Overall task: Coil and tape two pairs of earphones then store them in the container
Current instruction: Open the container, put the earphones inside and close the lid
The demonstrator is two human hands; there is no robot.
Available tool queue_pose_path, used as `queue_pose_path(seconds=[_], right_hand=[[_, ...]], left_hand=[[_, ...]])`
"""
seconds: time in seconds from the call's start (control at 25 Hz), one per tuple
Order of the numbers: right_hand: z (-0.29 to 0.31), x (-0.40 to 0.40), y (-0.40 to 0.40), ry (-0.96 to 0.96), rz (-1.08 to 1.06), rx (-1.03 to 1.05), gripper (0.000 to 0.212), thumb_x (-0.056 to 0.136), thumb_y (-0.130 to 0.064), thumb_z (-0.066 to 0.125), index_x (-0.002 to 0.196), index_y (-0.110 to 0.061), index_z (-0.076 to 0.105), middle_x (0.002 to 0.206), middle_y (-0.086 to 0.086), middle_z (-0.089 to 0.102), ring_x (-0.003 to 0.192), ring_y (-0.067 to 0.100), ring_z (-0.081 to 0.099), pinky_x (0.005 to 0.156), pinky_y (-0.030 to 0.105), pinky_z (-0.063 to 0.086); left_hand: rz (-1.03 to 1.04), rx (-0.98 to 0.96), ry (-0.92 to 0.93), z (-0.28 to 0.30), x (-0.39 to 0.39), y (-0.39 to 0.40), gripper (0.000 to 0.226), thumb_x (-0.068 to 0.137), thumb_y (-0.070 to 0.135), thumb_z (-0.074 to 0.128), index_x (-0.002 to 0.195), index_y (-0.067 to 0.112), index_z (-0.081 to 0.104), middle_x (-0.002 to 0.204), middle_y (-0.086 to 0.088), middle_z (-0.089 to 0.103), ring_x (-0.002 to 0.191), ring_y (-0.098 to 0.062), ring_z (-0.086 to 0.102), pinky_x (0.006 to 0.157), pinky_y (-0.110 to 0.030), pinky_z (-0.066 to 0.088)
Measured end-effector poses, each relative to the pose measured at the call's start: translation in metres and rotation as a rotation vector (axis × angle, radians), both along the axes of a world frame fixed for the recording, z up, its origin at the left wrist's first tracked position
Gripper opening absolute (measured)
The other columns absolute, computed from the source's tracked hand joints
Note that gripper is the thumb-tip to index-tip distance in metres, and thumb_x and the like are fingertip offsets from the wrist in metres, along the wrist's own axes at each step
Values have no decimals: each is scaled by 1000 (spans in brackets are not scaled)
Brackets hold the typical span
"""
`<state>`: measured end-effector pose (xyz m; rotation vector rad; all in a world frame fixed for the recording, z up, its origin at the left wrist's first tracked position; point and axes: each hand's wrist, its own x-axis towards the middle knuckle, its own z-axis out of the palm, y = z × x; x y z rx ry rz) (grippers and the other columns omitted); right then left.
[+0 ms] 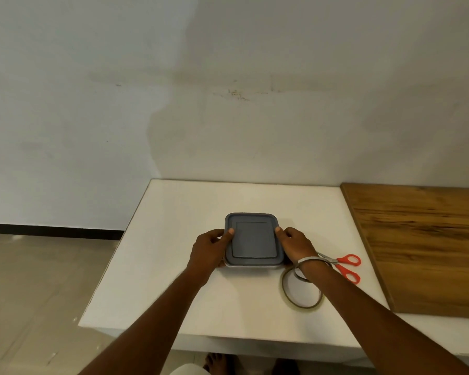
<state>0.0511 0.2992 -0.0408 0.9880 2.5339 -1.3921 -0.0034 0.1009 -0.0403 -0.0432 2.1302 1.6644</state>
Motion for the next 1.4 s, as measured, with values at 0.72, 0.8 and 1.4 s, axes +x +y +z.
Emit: queue_pose_path(seconds=[0.72,0.8,1.4], right_hand=[[-1,-7,11,-30,44,-26,45,94,-54,40,82,-13,53,82,10,58,68,22,51,64,30,44],[-2,-6,13,-29,29,-75,42,91,-56,45,80,-15,49,78,9,56,68,24,51,65,33,45],[-1,-12,17,15,-58,-239,37,95,-45,45,81,-13,56,81,11,58,67,25,51,61,33,46]], left_hand=[[-154,42,-133,9,-11,-8,26,95,24,58,120,17,60,98,-6,65,83,-14,62,64,-28,54],[-220,83,-171,11,-12,-12,27,96,16,57,122,18,58,93,-3,64,81,-13,63,60,-24,54],[-96,28,-224,6,-21,0,33,93,1,55,125,8,55,90,-9,64,79,-19,64,60,-31,52]])
